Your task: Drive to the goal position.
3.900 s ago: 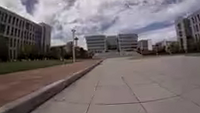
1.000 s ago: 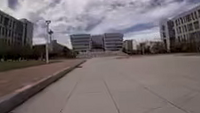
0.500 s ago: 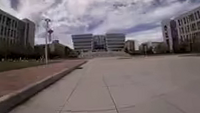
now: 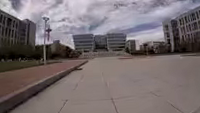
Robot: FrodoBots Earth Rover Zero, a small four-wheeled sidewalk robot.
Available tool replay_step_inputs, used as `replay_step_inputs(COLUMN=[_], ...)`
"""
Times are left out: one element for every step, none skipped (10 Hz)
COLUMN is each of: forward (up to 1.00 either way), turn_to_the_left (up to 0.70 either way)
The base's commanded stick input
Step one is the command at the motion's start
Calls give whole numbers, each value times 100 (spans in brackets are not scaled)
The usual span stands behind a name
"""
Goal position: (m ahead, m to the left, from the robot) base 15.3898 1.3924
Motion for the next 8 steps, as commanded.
replay_step_inputs(forward=[100, 100, 100, 100, 100, 100, 100, 100], turn_to_the_left=[0, 0, 0, 0, 0, 0, 0, 0])
